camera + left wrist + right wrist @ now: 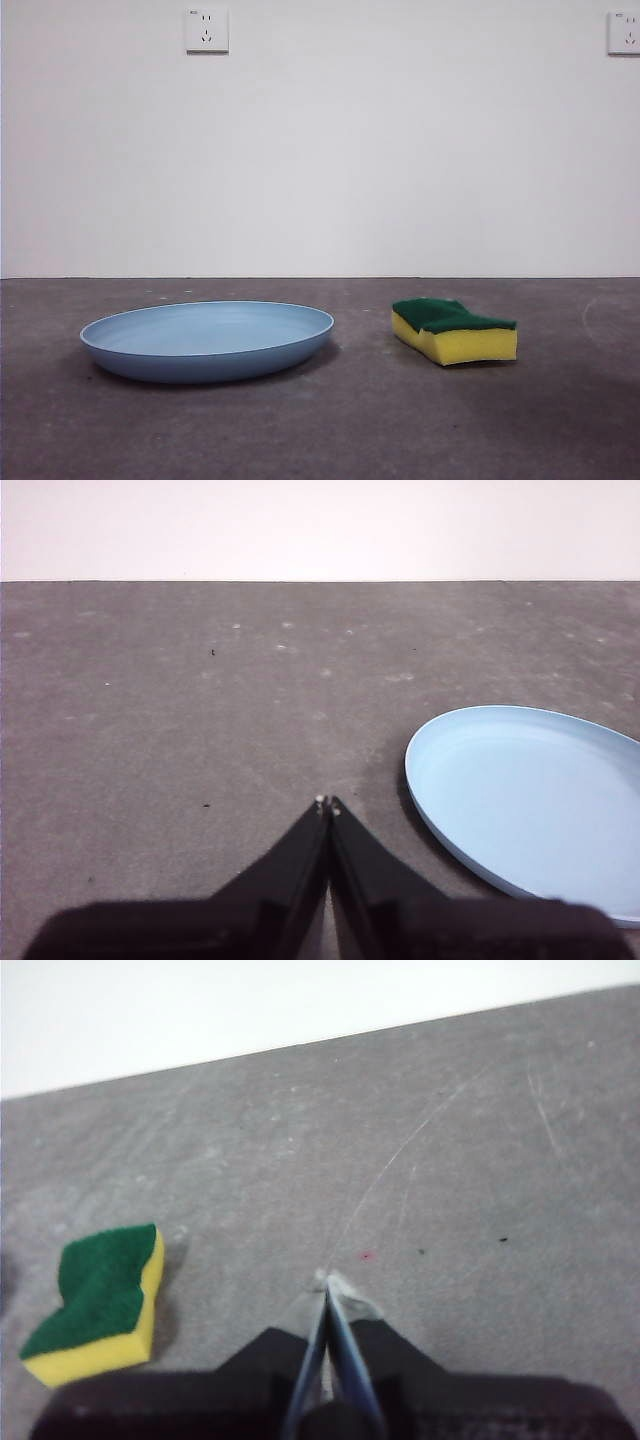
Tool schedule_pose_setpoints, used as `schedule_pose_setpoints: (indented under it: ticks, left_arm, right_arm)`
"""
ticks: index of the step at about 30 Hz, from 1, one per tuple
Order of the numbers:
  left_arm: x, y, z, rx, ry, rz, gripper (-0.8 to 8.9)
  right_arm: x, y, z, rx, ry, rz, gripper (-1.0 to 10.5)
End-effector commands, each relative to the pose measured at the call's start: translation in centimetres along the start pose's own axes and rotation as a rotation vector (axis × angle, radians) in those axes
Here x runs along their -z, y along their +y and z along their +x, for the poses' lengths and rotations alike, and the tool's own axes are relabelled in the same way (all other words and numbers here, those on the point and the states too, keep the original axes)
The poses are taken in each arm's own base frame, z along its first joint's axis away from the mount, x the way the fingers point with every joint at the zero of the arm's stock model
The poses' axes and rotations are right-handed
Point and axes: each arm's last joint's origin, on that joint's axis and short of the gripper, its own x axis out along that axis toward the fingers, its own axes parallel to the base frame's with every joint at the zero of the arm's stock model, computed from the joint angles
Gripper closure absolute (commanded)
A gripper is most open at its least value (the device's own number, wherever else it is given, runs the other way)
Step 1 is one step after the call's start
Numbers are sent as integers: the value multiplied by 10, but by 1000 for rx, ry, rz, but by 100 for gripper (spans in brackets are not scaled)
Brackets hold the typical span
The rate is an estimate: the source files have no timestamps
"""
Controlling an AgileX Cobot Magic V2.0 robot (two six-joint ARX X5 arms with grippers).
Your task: Pick up the plate,pick up the cloth,clean the plate with the cloth
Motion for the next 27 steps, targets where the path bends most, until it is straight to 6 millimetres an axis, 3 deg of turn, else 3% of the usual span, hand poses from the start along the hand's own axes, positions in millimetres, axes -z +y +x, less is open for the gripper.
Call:
schedule_pose_setpoints:
  ticks: [1, 6, 11, 20, 27]
  left_arm:
    - [4, 0, 1, 3, 7, -18, 817]
    - [3, 0, 1, 10, 10, -119, 819]
    - [-9, -2, -6, 29, 56, -176, 819]
    - [-68, -6, -21, 28, 65, -179, 819]
    - [-117, -8, -5, 72, 163, -185, 819]
  right_arm:
    - [2, 0, 1, -2, 0, 83, 946]
    - [0, 1, 0, -20, -4, 170, 951]
    - [-17, 5, -4, -65, -13, 241, 957]
    - [-76, 16, -5, -77, 88, 213, 957]
    - [-125, 29, 17, -220, 228, 126, 957]
